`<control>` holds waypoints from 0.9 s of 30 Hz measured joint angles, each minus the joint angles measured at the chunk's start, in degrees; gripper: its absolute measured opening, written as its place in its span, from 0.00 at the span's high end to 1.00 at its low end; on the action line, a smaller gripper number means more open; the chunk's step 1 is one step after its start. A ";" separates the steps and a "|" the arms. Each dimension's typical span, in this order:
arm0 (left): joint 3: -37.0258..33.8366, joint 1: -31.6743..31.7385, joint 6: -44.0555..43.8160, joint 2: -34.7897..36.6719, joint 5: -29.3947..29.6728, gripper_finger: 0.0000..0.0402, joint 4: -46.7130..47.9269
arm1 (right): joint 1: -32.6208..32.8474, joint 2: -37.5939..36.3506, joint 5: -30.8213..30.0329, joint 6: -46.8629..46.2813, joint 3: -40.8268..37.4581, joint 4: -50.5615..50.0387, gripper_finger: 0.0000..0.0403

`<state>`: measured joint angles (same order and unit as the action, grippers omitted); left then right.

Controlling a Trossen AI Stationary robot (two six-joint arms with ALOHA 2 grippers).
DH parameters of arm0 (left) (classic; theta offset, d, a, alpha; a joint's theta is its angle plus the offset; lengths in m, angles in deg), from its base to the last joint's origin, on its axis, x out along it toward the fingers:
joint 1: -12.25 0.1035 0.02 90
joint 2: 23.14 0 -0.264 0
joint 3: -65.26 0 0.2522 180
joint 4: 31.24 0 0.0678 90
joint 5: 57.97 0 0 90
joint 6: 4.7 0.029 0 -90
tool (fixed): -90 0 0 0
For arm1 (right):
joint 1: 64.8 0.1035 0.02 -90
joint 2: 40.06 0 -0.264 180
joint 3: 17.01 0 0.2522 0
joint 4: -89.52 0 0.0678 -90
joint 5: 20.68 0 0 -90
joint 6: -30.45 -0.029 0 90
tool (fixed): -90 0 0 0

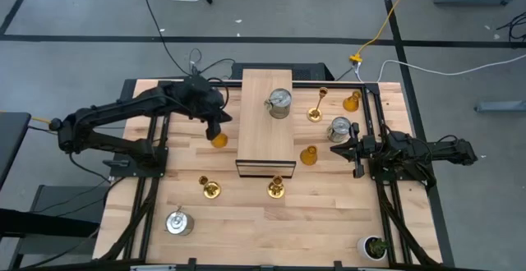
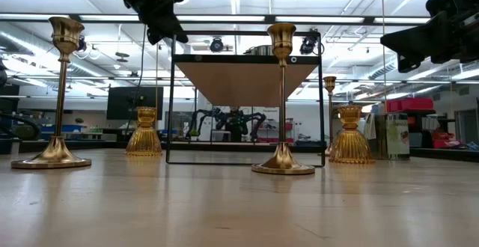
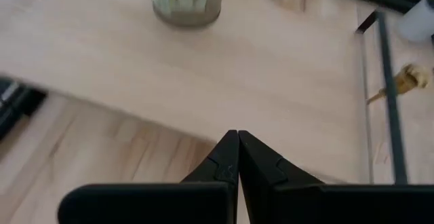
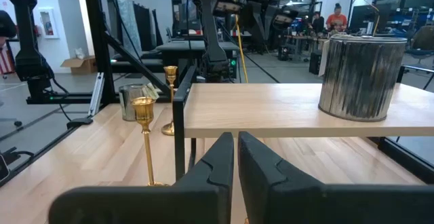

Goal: Pick & Place candle stick holders
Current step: Put the left orange glass candle holder on the shelf

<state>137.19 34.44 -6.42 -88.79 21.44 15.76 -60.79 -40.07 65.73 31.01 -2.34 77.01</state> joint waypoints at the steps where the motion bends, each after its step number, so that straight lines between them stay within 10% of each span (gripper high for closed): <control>1: -0.76 0.00 -0.01 -0.02 0.00 0.97 0.19 | 0.02 0.00 0.00 0.02 0.01 0.00 0.93; 27: -7.08 0.13 -0.60 -0.02 0.66 0.97 -0.91 | 0.00 0.00 0.00 0.00 0.00 0.00 0.93</control>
<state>130.12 34.57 -7.03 -88.81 22.09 14.86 -60.79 -40.07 65.73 31.01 -2.34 77.01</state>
